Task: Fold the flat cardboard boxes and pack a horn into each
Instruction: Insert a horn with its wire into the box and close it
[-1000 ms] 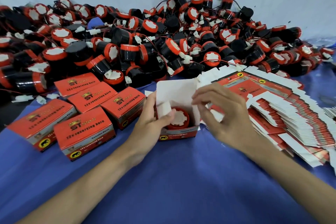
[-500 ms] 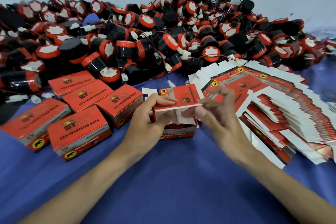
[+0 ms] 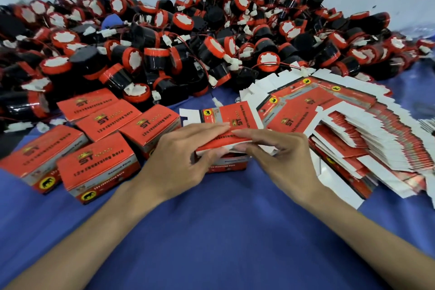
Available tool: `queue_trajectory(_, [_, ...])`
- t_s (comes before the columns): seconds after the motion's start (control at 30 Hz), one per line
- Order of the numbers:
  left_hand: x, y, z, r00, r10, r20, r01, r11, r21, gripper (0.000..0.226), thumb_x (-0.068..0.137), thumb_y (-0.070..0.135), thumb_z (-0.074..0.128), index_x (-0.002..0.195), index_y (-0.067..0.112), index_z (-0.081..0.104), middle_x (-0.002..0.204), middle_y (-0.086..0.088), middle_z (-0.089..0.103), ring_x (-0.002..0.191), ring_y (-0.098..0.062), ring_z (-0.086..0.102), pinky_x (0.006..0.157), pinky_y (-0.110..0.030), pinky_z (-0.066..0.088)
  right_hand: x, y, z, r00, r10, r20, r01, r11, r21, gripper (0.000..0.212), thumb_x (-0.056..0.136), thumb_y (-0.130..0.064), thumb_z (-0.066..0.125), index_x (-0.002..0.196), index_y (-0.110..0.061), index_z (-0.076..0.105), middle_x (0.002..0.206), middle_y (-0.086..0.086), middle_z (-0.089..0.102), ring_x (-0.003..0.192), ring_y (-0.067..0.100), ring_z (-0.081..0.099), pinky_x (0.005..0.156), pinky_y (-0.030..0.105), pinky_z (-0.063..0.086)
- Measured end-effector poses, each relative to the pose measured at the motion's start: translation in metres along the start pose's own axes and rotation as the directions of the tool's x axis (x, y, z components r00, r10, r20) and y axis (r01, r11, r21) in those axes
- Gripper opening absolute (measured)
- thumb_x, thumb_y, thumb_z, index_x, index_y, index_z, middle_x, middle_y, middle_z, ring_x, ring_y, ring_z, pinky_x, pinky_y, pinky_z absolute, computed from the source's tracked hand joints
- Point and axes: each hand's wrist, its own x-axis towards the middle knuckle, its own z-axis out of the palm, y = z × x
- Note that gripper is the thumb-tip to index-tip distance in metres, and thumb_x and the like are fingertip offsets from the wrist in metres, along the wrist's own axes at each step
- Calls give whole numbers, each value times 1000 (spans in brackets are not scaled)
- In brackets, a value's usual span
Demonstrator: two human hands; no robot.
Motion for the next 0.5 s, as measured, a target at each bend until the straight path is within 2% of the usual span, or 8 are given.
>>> queue_trajectory(0.03, [0,-1,0,999,30,-9,-30,999,26,43,91,37,52,124,11,62,122,0,64,114,-10,59,98,-24,46,0,1,0,996,-89,-31,84,989,-120,23,78,-11,74,101,-11,73,94,-7,72,80,-1,68,71,12,50])
queue_trajectory(0.1, [0,-2,0,997,83,-4,-83,995,60,42,92,35,52,124,10,62,124,2,61,116,-12,59,98,-29,47,1,3,-5,956,-293,-3,268,880,-393,19,81,-23,73,94,-10,76,88,2,75,80,14,72,73,27,54])
queue_trajectory(0.17, [0,-4,-2,992,122,13,-123,989,82,42,93,34,51,123,8,62,126,0,61,117,-15,59,99,-32,47,4,6,-13,923,-378,76,358,767,-533,23,84,-32,70,90,-10,78,79,7,71,71,22,68,64,31,53])
queue_trajectory(0.23, [1,-4,-3,987,155,40,-159,981,115,40,93,31,51,122,6,63,125,-3,63,118,-18,58,101,-32,46,7,6,-20,924,-353,149,377,769,-516,29,86,-35,67,91,-9,77,74,9,59,64,22,57,53,32,49])
queue_trajectory(0.3, [1,-2,-4,982,176,67,-184,972,146,39,93,29,51,121,6,63,126,-3,63,120,-18,57,103,-30,43,7,6,-22,920,-309,240,385,825,-413,30,88,-30,63,99,-5,75,72,9,56,59,21,53,49,34,48])
queue_trajectory(0.4, [0,-1,-7,974,205,99,-220,957,188,38,95,28,49,123,7,63,129,0,60,123,-17,55,106,-28,40,6,9,-21,915,-279,290,366,879,-307,29,90,-22,60,108,-2,72,70,9,60,56,25,58,51,38,50])
queue_trajectory(0.5, [0,-1,-8,969,225,105,-243,944,223,38,95,29,50,124,9,63,131,2,59,125,-15,54,106,-29,41,5,11,-20,906,-313,283,391,875,-285,28,90,-20,62,109,-1,70,73,10,66,62,28,65,57,40,55])
